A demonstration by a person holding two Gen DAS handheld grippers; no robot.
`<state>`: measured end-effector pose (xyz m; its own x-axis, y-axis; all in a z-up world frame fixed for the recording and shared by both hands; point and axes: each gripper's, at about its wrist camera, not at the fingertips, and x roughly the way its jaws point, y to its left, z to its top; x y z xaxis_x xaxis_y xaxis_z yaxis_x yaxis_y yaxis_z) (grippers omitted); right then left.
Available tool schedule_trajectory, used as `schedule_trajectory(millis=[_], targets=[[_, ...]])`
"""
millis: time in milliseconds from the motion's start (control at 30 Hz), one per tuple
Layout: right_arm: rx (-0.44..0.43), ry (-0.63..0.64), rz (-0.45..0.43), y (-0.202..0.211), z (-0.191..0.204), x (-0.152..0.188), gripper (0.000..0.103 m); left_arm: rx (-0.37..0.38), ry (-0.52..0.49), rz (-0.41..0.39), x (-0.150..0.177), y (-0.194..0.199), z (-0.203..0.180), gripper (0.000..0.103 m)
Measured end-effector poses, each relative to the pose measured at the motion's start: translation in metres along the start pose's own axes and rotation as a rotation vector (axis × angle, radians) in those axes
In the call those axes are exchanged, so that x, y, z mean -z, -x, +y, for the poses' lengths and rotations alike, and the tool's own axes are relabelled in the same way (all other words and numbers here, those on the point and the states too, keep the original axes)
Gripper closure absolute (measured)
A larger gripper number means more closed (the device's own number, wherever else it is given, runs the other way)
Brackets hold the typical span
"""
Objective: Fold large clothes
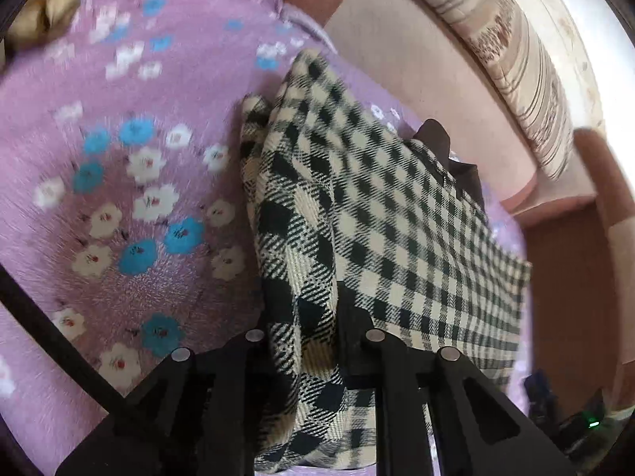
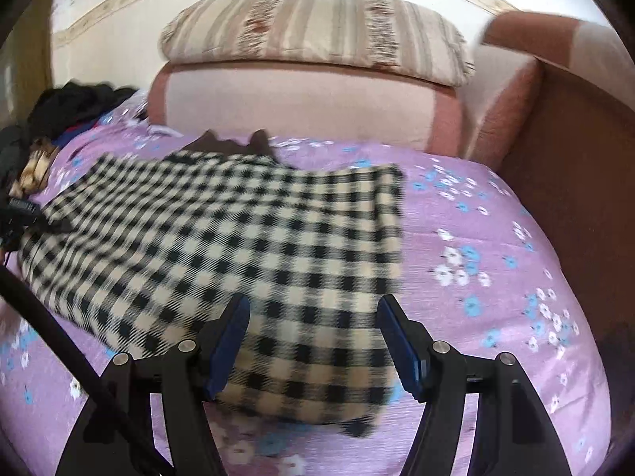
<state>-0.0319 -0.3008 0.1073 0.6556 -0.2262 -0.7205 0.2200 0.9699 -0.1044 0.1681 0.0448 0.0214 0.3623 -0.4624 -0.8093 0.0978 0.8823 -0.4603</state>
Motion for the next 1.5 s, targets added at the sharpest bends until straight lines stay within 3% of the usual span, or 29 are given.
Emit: schedule_trajectory(millis=[100, 300, 467, 667, 767, 867, 933, 1033, 1267, 1367, 1500], targets=[[-0.009, -0.085, -0.013, 0.004, -0.027, -0.008, 0.032, -0.033, -0.066, -0.037, 0.002, 0.013, -0.043, 0.089], [-0.032, -0.248, -0.042, 0.015, -0.073, -0.017, 0.032, 0.046, -0.198, -0.047, 0.021, 0.018, -0.140, 0.090], [-0.018, -0.331, -0.062, 0.020, -0.101, -0.020, 0.032, 0.092, -0.322, 0.030, 0.060, -0.022, -0.224, 0.090], [-0.028, -0.431, -0.046, 0.013, -0.133, -0.016, 0.031, 0.030, -0.484, 0.104, 0.113, -0.084, -0.274, 0.085], [-0.058, -0.442, -0.029, 0.006, -0.137, -0.015, 0.031, 0.038, -0.496, 0.087, 0.118, -0.085, -0.274, 0.074], [-0.119, -0.436, -0.028, 0.000, -0.132, -0.017, 0.031, 0.126, -0.478, 0.092, 0.119, -0.062, -0.268, 0.043], [-0.161, -0.420, -0.029, -0.003, -0.124, -0.020, 0.031, 0.164, -0.462, 0.079, 0.120, -0.038, -0.254, 0.042], [-0.228, -0.395, -0.032, -0.006, -0.108, -0.025, 0.031, 0.156, -0.457, 0.056, 0.121, -0.010, -0.231, 0.041], [-0.391, -0.361, -0.023, -0.018, -0.067, -0.042, 0.030, 0.060, -0.366, -0.002, 0.121, 0.025, -0.162, 0.040], [-0.355, -0.299, -0.020, -0.029, -0.045, -0.056, 0.030, 0.024, -0.342, -0.002, 0.121, 0.030, -0.144, 0.039], [-0.298, -0.242, 0.177, -0.078, -0.019, -0.051, 0.030, 0.001, -0.323, -0.009, 0.124, 0.038, -0.136, 0.039]])
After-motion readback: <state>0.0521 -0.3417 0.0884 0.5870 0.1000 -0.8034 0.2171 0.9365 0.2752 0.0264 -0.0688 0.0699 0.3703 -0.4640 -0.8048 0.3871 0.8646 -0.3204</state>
